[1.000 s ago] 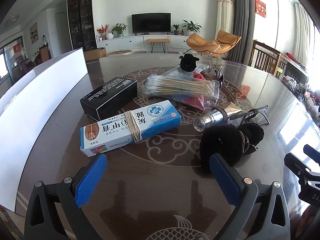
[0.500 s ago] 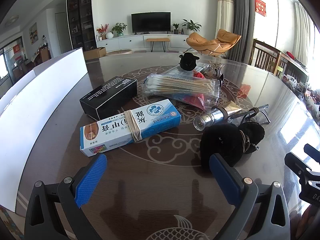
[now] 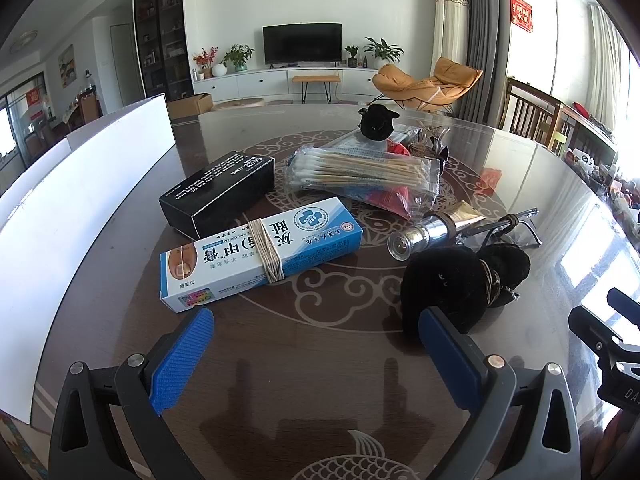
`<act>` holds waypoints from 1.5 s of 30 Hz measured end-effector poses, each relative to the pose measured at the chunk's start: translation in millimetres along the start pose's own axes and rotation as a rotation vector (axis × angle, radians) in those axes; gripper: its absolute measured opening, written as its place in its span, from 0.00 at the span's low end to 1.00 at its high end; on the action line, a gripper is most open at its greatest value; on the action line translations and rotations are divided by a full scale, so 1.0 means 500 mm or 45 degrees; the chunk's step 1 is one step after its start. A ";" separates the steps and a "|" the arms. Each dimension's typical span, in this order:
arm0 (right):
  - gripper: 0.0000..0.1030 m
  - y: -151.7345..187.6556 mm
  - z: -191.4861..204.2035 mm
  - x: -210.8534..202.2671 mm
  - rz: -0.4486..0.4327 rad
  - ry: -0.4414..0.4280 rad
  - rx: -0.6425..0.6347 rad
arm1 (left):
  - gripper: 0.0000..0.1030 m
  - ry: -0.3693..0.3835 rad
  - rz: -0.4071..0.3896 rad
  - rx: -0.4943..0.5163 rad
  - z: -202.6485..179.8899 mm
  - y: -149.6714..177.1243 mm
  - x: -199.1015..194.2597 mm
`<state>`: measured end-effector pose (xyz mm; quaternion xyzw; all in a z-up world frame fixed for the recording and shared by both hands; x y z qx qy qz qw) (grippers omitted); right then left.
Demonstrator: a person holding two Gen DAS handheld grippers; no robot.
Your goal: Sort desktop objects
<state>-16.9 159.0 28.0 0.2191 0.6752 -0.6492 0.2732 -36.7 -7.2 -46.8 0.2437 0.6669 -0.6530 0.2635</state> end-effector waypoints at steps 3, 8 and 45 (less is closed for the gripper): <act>1.00 0.000 0.000 0.000 0.001 -0.001 -0.001 | 1.00 0.000 0.000 -0.001 0.000 0.000 0.000; 1.00 0.000 0.000 0.001 0.000 -0.002 -0.001 | 1.00 -0.003 0.002 0.000 0.000 0.001 0.001; 1.00 0.006 0.013 0.027 0.073 0.103 -0.067 | 1.00 -0.019 0.013 -0.004 -0.006 0.006 0.004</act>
Point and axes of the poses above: each gripper's, at about its wrist camera, not at the fingertips, and x roughly the way its jaws point, z to its left, y to its underside, the point moved 4 cm from there along x, roughly the way its jaws point, and after that the axes turned 2 degrees about -z, right-handed, at the moved point
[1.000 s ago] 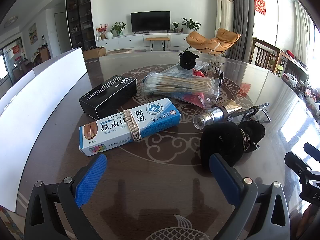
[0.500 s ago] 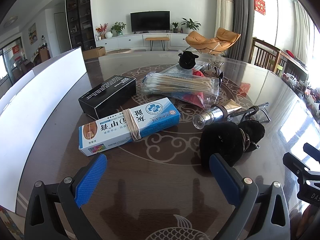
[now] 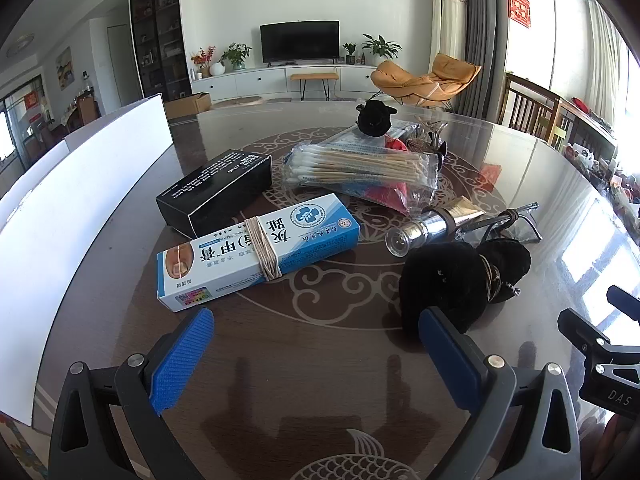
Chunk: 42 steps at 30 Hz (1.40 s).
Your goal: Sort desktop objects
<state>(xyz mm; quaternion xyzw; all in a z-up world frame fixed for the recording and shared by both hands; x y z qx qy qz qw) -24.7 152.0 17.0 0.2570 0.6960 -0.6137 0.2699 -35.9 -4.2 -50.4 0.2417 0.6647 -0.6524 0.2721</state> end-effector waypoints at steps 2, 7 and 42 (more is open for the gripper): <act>1.00 0.000 0.000 0.000 0.000 0.002 0.000 | 1.00 -0.001 0.001 0.000 0.000 0.000 0.000; 1.00 0.000 0.000 0.000 0.001 0.003 -0.002 | 1.00 -0.003 0.001 -0.003 0.000 0.000 0.000; 1.00 0.000 -0.003 0.000 0.010 -0.071 0.008 | 1.00 0.199 0.301 0.188 0.170 -0.013 0.093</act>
Point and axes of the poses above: each gripper's, at about its wrist camera, not at the fingertips, and x roughly the way its jaws point, z to its left, y to its underside, the point moved 4 cm from there along x, roughly the way its jaws point, and after that the axes turned 2 degrees about -z, right-handed, at the moved point
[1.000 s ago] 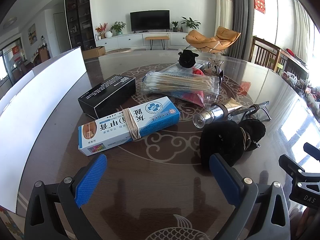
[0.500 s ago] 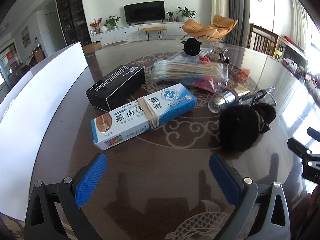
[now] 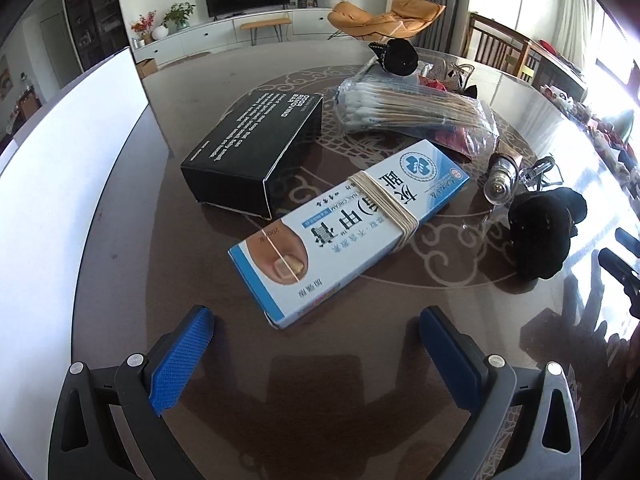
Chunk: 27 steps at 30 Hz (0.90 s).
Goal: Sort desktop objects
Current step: 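Move the left tool to the blue-and-white nail cream box and close on it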
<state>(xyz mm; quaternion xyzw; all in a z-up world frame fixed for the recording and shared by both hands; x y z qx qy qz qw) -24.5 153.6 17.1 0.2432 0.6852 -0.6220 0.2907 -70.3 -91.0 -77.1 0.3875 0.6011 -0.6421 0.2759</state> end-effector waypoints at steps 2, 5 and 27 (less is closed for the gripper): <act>1.00 0.001 -0.002 -0.001 -0.001 -0.004 0.004 | 1.00 0.034 0.019 0.052 0.002 -0.011 0.005; 1.00 0.001 -0.002 0.000 0.004 -0.008 0.004 | 1.00 0.074 0.065 0.118 0.004 -0.031 0.016; 1.00 -0.001 0.002 0.005 0.016 -0.035 0.006 | 1.00 0.247 0.160 0.420 -0.157 -0.088 0.047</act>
Point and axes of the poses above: each gripper's, at about its wrist camera, not at the fingertips, and x roughly the way its jaws point, z to its left, y to its underside, the point moved 4 cm from there along x, roughly the way its jaws point, and after that the axes turned 2 degrees about -z, right-handed, at the moved point
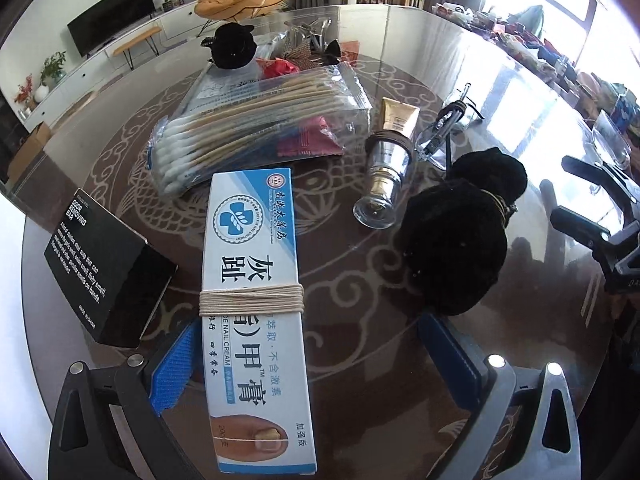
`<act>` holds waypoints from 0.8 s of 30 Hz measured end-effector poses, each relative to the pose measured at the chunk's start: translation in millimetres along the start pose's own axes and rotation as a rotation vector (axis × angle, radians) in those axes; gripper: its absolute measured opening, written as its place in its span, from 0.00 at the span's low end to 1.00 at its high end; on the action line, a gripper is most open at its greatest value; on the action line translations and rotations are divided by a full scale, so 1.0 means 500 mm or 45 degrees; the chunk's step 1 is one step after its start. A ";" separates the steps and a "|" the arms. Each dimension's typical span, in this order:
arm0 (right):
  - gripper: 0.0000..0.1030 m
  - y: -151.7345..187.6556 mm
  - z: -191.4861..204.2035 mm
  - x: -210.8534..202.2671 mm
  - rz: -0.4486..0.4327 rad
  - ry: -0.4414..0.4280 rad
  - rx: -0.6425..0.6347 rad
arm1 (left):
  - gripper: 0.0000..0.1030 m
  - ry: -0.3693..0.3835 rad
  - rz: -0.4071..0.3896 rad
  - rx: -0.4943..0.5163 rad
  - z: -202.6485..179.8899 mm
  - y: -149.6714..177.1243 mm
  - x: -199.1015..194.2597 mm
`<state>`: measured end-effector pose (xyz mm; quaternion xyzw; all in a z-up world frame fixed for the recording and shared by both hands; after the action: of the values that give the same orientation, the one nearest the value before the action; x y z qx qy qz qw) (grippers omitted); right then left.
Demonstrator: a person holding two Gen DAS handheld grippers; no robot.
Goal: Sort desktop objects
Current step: 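Move the left tool to the blue-and-white nail cream box and close on it, then lift the nail cream box with the left tool while the right tool approaches the eyeglasses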
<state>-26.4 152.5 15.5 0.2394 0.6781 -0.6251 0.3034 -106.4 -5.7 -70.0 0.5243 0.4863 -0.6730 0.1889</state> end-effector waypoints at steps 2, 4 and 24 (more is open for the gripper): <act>1.00 0.001 0.000 0.000 -0.001 -0.002 0.002 | 1.00 -0.035 -0.003 -0.068 0.017 -0.004 0.001; 1.00 0.001 -0.001 0.000 -0.001 -0.002 0.002 | 0.99 -0.071 -0.015 -0.144 0.038 -0.003 -0.002; 1.00 0.002 0.000 0.007 0.022 0.005 -0.012 | 0.43 -0.295 -0.155 -0.632 0.127 0.237 -0.134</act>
<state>-28.0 152.6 12.1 0.2450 0.6796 -0.6188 0.3086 -23.5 -130.8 -66.2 0.3514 0.6421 -0.5989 0.3249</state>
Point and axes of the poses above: each gripper's, at about its wrist camera, not at the fingertips, and x roughly the way its jaws point, z to its left, y to its underside, the point moved 4 cm from there along x, roughly the way its jaws point, and after that the axes turned 2 degrees about -z, right-handed, at the moved point
